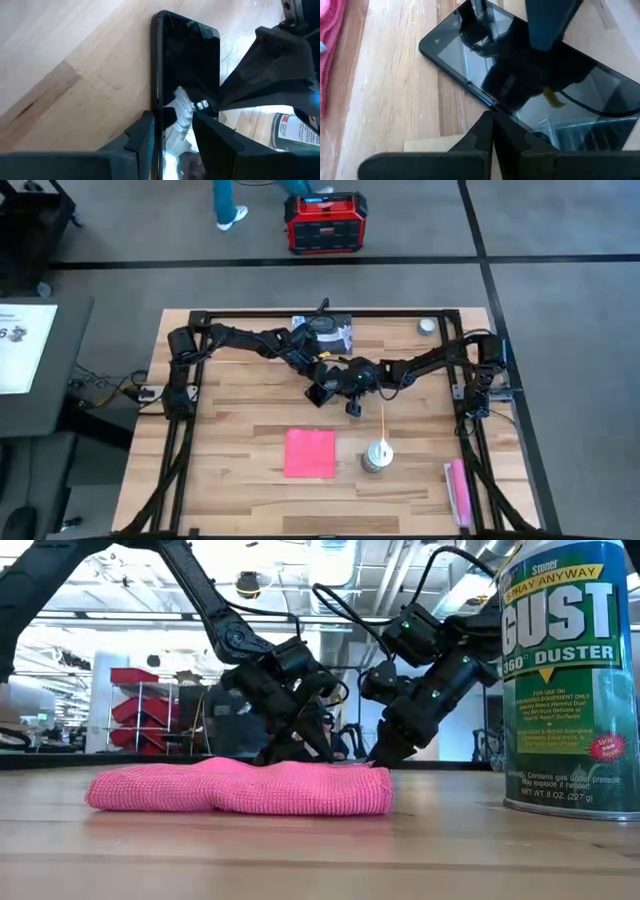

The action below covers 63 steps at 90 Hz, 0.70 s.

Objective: Apply microfiber cloth
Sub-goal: Spray the front of the cellphone using the spray bottle

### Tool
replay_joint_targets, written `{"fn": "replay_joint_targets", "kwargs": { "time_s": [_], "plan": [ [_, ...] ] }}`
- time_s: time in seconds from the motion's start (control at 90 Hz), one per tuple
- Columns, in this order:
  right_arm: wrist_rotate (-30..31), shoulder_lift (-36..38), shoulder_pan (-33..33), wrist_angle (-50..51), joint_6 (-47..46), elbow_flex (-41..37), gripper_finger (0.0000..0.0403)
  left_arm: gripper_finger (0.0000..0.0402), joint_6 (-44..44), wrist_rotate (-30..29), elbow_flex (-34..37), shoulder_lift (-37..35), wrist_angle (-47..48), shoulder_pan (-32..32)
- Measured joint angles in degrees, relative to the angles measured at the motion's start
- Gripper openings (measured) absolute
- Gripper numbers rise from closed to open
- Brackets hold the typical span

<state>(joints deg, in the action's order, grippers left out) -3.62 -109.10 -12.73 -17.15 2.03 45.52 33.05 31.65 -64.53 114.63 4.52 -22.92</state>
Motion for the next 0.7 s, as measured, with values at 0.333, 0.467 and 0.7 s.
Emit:
{"fn": "replay_joint_targets", "kwargs": {
  "time_s": [0.333,0.467,0.7],
  "plan": [
    [-0.4,-2.0,-1.5,-3.2,1.1,2.6,0.0,0.0116,-0.1,5.1,0.0,0.1,-0.4,1.3],
    [-0.5,-2.0,-1.7,-2.7,1.1,2.7,0.0,0.011,-2.5,3.0,0.0,0.1,0.4,2.5],
    [0.5,-1.9,-0.7,-1.2,0.1,2.7,0.0,0.0015,-7.4,-0.8,0.0,-0.2,1.1,2.8]
  ]
}}
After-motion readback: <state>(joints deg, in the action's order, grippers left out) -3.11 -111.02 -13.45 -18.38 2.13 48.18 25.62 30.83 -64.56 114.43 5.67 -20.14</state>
